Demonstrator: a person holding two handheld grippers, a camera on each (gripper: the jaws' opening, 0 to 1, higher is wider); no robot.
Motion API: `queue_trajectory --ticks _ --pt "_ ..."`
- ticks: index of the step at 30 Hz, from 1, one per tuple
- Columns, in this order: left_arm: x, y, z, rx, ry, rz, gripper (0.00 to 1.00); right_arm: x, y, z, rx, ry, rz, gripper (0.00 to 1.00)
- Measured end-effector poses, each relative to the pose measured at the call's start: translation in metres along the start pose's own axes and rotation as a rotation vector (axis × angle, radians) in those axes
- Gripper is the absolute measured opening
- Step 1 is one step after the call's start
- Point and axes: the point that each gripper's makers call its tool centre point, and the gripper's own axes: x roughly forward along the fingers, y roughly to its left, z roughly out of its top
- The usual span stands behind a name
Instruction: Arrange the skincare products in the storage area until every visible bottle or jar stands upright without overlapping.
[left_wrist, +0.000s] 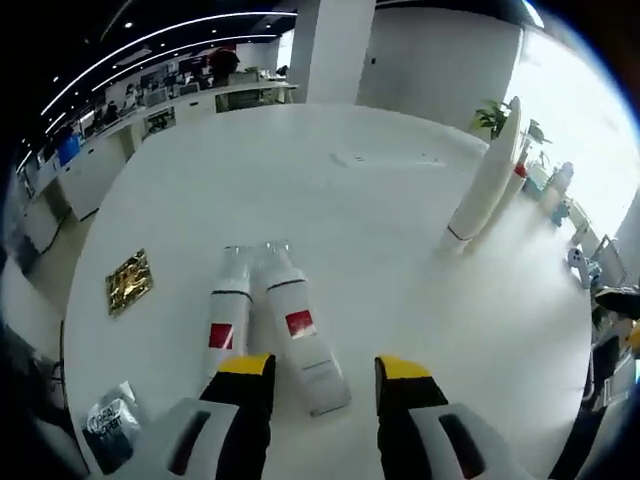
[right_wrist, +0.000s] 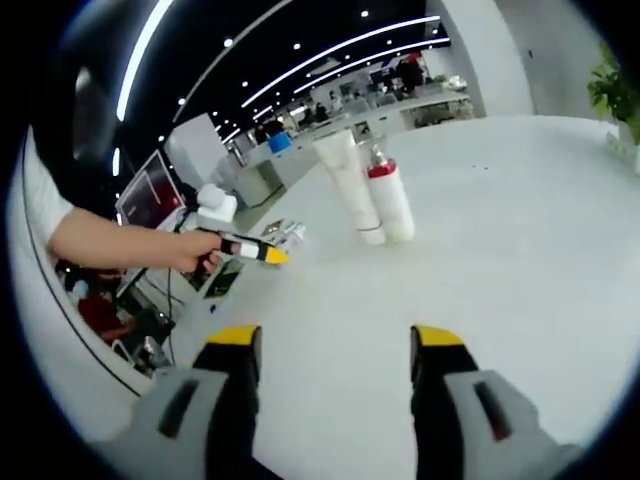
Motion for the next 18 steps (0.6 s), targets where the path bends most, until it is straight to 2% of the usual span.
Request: queue_trajectory --ticks 4,6,8,11,12,16,18 --pt "0.007 0.004 -0.004 -0.006 0.049 0.031 0.34 -0.002 -0.002 0.001 0.005 -0.003 -0.009 0.62" --pt "0.006 0.003 0.002 0.023 0.036 0.049 0.31 -0.005 -0.004 0.002 0.013 -0.008 -0.015 0.62" --pt "0.004 0.008 0.0 0.03 0.048 0.077 0.27 -0.007 -0.005 0.002 0.013 -0.007 -0.019 0.61" --pt "0.003 0.01 0.002 -0.01 0.039 0.075 0.22 -0.01 -0.007 0.0 0.018 -0.009 -0.021 0.61" --pt "0.002 0.009 0.003 -0.02 0.034 0.056 0.22 -0.01 -0.007 -0.001 0.023 -0.008 -0.022 0.61" --pt "-0.002 0.003 0.004 -0.209 0.035 -0.006 0.21 -0.012 -0.005 -0.003 0.032 -0.009 -0.019 0.6" --pt "-0.001 -0.005 0.006 -0.333 0.02 -0.086 0.21 -0.011 -0.003 -0.005 0.026 -0.003 -0.011 0.6"
